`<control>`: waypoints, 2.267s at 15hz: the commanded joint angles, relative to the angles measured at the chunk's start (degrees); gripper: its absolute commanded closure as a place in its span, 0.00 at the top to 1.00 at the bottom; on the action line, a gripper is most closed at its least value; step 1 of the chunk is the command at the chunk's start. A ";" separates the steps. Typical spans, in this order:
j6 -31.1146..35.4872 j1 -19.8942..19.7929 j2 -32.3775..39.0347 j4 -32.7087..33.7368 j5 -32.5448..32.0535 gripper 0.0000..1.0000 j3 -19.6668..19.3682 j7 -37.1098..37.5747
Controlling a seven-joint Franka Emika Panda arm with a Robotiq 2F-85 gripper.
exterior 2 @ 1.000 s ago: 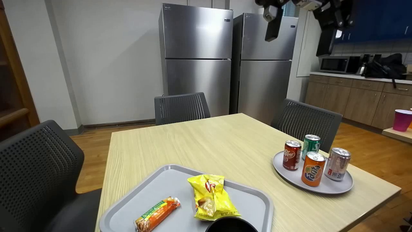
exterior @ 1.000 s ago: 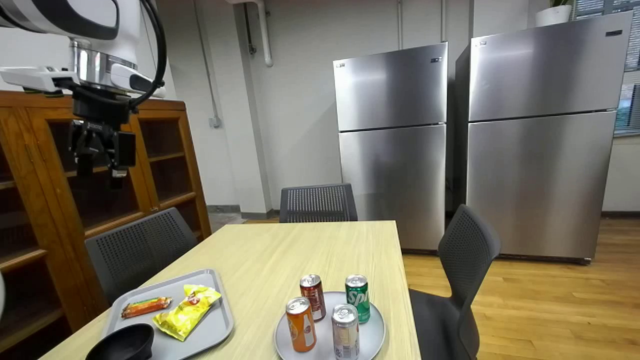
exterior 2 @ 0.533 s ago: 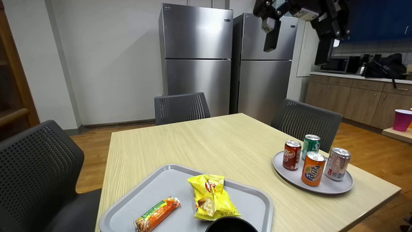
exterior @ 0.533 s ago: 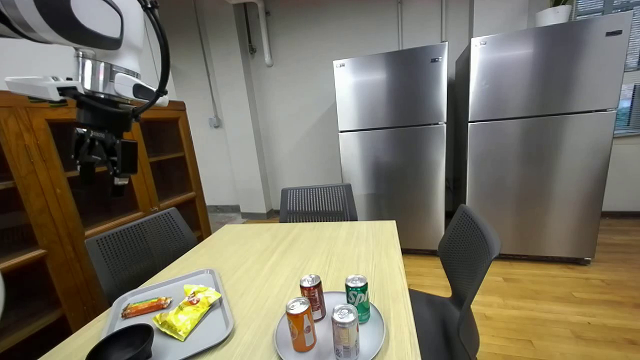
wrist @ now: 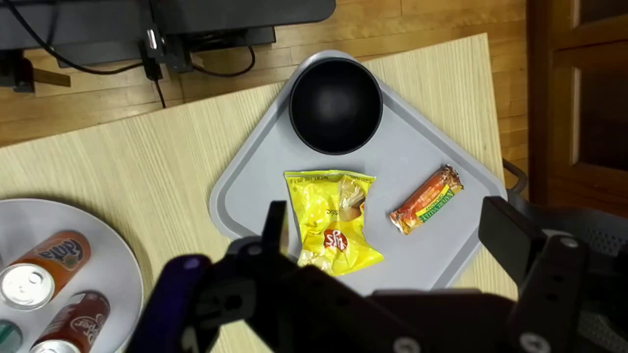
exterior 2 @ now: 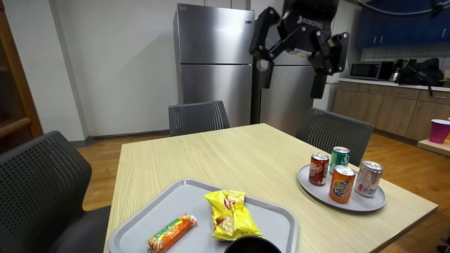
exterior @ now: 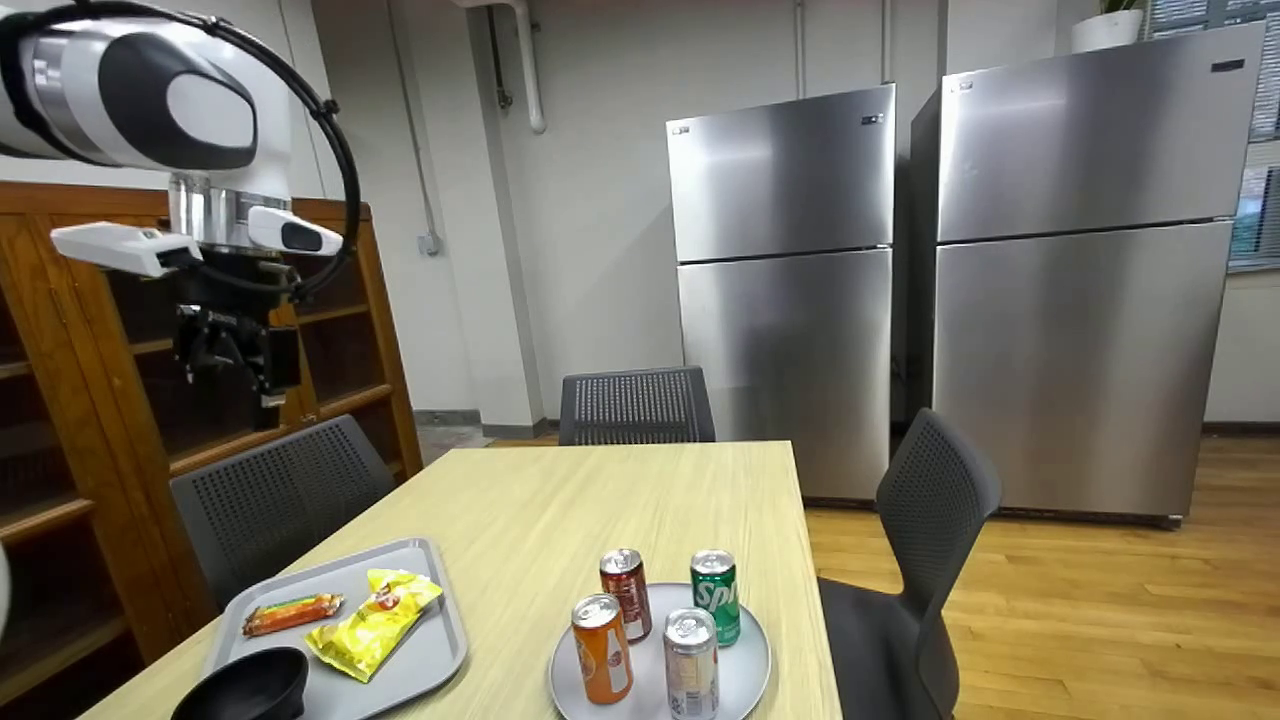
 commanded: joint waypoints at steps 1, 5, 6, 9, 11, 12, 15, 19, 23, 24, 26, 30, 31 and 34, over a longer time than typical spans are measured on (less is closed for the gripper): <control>7.04 0.71 4.70 -0.23 -1.43 1.00 1.65 -1.10; 13.88 1.56 12.00 0.96 -2.68 1.00 2.20 -1.87; 15.47 1.72 13.97 1.35 -3.39 1.00 2.22 -1.98; 19.38 2.25 19.13 2.35 -5.26 1.00 2.03 -2.32; 21.92 2.48 22.58 3.13 -6.64 1.00 1.95 -2.36; 22.98 2.65 24.26 3.55 -7.08 1.00 1.94 -2.41; 25.63 3.28 28.78 4.78 -9.03 1.00 1.98 -2.33; 28.59 4.05 34.88 7.27 -11.34 1.00 1.62 -2.29; 31.07 4.39 40.54 10.30 -13.52 1.00 0.85 -2.26; 31.58 4.50 41.84 11.02 -13.99 1.00 0.60 -2.03; 32.56 4.61 44.67 12.68 -14.40 1.00 0.17 -1.98; 33.81 5.31 49.52 15.81 -15.28 1.00 -1.03 -1.32; 34.11 5.62 50.63 16.53 -15.51 1.00 -1.47 -1.03; 34.68 6.50 53.45 18.34 -16.01 1.00 -2.72 -0.61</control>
